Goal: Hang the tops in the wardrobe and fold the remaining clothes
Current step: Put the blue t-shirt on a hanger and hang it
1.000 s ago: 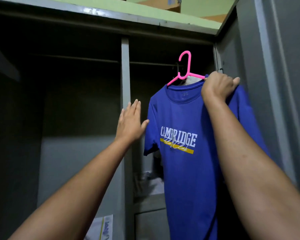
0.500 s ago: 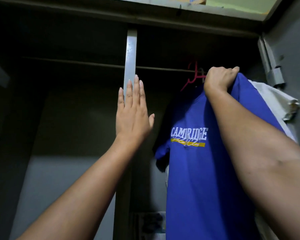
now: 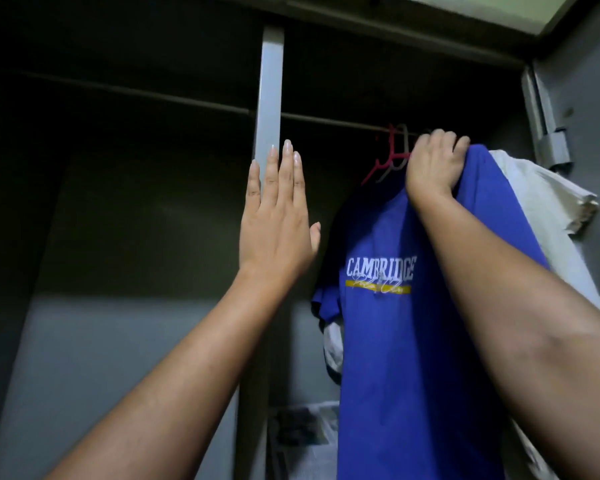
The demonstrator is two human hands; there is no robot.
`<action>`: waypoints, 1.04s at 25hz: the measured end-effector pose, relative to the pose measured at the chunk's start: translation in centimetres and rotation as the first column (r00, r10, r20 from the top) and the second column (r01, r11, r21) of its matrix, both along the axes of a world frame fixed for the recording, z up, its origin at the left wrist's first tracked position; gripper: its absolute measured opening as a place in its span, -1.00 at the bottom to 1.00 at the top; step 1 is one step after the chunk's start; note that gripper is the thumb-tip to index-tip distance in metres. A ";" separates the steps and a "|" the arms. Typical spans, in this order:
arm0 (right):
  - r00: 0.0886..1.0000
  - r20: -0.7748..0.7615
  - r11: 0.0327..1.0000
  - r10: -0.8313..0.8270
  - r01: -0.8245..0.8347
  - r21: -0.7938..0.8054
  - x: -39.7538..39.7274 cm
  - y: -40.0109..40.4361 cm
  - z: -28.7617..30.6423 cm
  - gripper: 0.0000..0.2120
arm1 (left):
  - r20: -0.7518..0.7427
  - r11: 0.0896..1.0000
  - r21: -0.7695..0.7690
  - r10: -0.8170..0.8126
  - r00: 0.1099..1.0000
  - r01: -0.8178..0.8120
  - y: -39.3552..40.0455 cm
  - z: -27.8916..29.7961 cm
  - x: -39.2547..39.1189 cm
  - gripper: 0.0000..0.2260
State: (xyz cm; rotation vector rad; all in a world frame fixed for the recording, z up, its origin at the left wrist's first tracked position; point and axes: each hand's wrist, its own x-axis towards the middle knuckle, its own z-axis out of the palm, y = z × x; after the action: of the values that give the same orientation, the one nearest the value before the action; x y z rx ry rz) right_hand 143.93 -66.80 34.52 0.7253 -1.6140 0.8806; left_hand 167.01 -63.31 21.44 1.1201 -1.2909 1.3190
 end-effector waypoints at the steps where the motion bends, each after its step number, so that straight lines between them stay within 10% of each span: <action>1: 0.997 -0.082 1.000 -0.003 0.002 -0.018 0.3 -0.4 -1.4 -0.68 | 0.009 1.000 0.012 -0.008 1.000 0.008 0.1 -0.7 0.1 -0.20; 5: 0.923 -0.372 0.969 0.096 -0.002 0.247 3.8 -1.5 -13.1 -0.85 | 0.028 0.997 0.072 -0.028 0.999 0.026 0.6 -5.8 0.2 -0.21; 7: 0.940 0.044 0.728 0.339 -0.292 0.620 5.7 -1.9 -20.3 -0.69 | 0.026 0.994 0.093 -0.058 0.998 0.055 1.0 -8.1 0.4 -0.21; 9: 0.887 0.409 0.485 0.212 -0.459 0.744 5.5 -1.3 -25.8 -0.54 | 0.030 0.991 0.113 -0.078 0.996 0.074 1.2 -9.8 0.5 -0.22; 16: 0.995 0.096 0.586 -0.013 -0.070 0.807 0.9 1.7 -29.3 -0.72 | 0.035 0.978 0.176 -0.124 0.992 0.116 1.5 -13.9 0.6 -0.24; 19: 0.953 0.251 0.384 0.170 -0.299 0.874 3.4 -0.6 -30.3 -0.56 | 0.041 0.978 0.180 -0.113 0.993 0.104 1.7 -14.6 0.5 -0.25; 22: 0.975 0.218 0.189 -0.037 -0.208 0.960 5.4 -2.8 -31.6 -0.33 | 0.042 0.982 0.171 -0.095 0.995 0.086 1.7 -14.6 0.4 -0.24; 26: 0.966 0.173 -0.034 -0.193 -0.183 0.982 6.1 -5.1 -31.7 -0.58 | 0.040 0.983 0.161 -0.093 0.995 0.086 1.4 -14.7 0.3 -0.24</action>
State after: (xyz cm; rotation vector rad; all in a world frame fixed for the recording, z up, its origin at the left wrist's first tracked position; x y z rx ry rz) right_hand 150.06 -71.94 2.77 1.6683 -2.4292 -0.5980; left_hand 167.34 -61.87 6.73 1.1316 -1.4862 1.1991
